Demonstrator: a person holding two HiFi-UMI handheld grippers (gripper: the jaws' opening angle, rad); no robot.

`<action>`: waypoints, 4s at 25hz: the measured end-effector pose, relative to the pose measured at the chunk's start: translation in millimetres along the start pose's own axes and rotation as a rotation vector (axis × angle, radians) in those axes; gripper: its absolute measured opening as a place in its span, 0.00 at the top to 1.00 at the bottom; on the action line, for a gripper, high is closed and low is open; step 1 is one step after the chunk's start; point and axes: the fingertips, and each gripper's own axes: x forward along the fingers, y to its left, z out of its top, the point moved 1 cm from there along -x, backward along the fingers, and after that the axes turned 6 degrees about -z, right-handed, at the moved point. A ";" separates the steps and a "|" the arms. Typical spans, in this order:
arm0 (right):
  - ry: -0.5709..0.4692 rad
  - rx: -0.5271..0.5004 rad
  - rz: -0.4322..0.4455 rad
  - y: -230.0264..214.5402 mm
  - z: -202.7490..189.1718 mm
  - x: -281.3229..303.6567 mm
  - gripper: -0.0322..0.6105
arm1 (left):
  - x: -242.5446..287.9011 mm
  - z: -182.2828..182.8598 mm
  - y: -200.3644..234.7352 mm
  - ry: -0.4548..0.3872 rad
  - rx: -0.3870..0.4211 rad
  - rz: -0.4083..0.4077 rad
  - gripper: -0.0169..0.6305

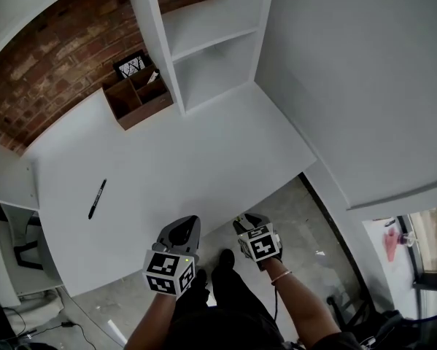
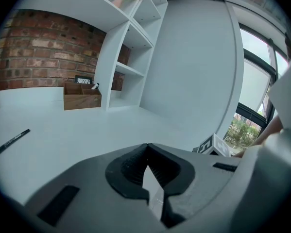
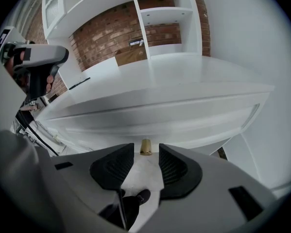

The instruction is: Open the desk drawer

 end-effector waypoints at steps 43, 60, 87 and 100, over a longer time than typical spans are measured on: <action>0.066 0.037 -0.159 4.7 -75.6 -36.5 0.84 | -35.1 -32.5 -11.8 0.038 0.023 -0.113 0.96; 0.054 0.068 -0.228 2.4 -129.6 -72.3 0.84 | -27.7 -52.0 -60.0 0.108 0.098 -0.234 0.96; -0.291 0.333 -0.334 33.6 -106.3 -174.9 0.94 | -71.7 -59.2 -86.1 0.066 0.127 -0.271 0.96; -0.561 0.287 -0.231 95.4 -35.4 -247.6 0.94 | -107.6 -59.5 -76.4 0.001 0.122 -0.229 0.96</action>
